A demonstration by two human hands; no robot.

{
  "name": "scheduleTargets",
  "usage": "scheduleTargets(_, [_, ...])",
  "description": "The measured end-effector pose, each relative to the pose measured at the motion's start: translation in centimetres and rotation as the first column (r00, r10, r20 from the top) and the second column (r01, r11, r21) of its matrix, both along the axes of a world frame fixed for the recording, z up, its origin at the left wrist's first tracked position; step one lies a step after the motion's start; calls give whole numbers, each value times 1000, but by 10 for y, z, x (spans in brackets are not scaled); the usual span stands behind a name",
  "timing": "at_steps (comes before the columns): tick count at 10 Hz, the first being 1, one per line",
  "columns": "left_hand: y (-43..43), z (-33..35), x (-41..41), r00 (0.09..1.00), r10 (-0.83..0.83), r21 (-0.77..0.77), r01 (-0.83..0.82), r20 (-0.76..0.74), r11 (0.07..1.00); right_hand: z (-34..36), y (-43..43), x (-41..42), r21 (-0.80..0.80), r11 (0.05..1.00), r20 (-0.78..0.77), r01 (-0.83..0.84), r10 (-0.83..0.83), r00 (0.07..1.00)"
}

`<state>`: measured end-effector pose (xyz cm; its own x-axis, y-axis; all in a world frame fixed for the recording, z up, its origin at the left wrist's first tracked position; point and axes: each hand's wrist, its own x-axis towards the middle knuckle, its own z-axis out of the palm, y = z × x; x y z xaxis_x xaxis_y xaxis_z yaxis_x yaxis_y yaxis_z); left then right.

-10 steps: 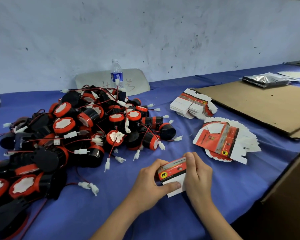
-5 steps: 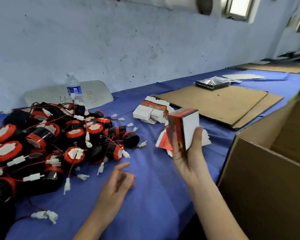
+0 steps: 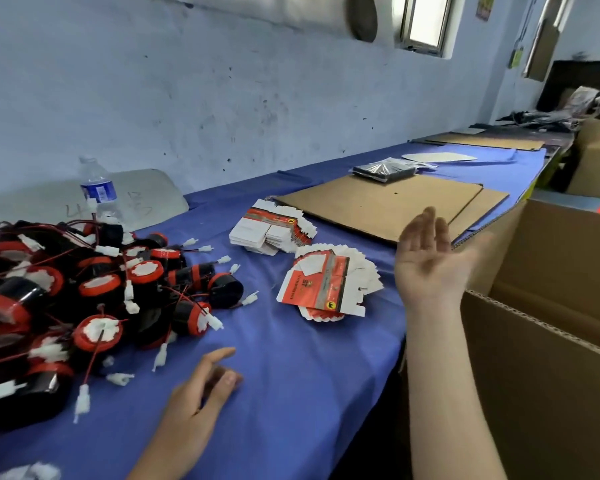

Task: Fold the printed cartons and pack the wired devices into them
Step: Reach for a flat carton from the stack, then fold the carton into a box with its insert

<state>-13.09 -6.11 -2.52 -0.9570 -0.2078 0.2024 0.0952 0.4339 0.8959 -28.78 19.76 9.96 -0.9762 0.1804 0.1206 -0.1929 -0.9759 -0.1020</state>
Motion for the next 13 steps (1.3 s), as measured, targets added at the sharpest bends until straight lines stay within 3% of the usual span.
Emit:
scheduleTargets(1, [0, 0, -1, 1000, 4, -4, -4, 20, 1000, -16, -28, -14, 914, 375, -77, 156, -218, 973])
scheduleTargets(2, [0, -1, 0, 1000, 2, -8, -2, 19, 1000, -54, -50, -32, 626, -778, -16, 64, 70, 997])
scheduleTargets(3, [-1, -1, 0, 1000, 4, -16, -4, 11, 1000, -71, -53, -37, 287, -955, 172, 72, 125, 977])
scheduleTargets(5, [-1, -1, 0, 999, 11, -50, -9, 34, 999, -46, -50, -43, -34, -976, 163, 215, 206, 965])
scheduleTargets(6, [0, -1, 1, 1000, 11, -70, -9, 28, 998, -36, -48, -42, -78, -958, 114, 277, 268, 957])
scheduleTargets(7, [-1, -1, 0, 1000, 14, -94, -11, 27, 996, -21, -50, -39, -56, -967, -29, 247, 249, 968])
scheduleTargets(8, [-2, -3, 0, 999, 11, -114, -8, 30, 993, -2, -50, -40, -21, -979, -348, 205, 199, 916])
scheduleTargets(9, [-4, -5, 0, 999, 13, -127, -9, 32, 992, 9, -48, -42, -64, -958, -551, 280, 268, 790])
scheduleTargets(10, [-4, -6, -1, 1000, 10, -129, -7, 27, 992, 12, -44, -37, 3, -926, -694, 377, 270, 668])
scheduleTargets(11, [-4, -7, -2, 999, 16, -127, -13, 28, 992, 17, -39, -32, 180, -814, -960, 552, -25, 277])
scheduleTargets(12, [0, -5, -3, 998, 70, -10, -70, -10, 998, 18, -47, -23, 530, -429, -848, 732, -265, 459])
scheduleTargets(13, [3, 3, -4, 983, 158, 219, -135, -90, 966, -5, -80, 5, 906, 146, -396, 397, -37, 917])
